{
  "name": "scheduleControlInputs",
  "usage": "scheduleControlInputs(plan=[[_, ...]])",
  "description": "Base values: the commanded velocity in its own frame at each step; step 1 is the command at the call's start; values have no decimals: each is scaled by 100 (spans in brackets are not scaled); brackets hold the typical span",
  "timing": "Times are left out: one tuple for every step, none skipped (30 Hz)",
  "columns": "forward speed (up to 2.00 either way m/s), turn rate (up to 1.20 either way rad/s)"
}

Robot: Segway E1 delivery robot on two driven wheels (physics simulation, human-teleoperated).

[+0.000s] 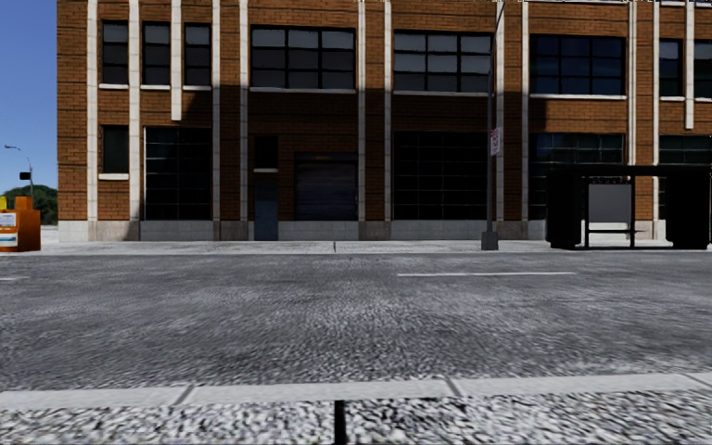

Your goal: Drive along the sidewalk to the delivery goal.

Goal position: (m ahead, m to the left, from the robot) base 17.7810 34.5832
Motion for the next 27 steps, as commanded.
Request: scheduleControlInputs(plan=[[-97,54],[-97,57],[-97,57],[-97,58],[-97,58],[-97,58],[-97,58],[-97,59],[-97,59],[-97,60],[-97,61],[-97,61],[-97,64],[-97,73],[-97,76],[-97,76],[-97,78],[-97,79],[-97,79],[-97,79],[-97,79],[-97,79],[-97,80],[-97,80],[-97,80],[-97,80],[-97,80]])
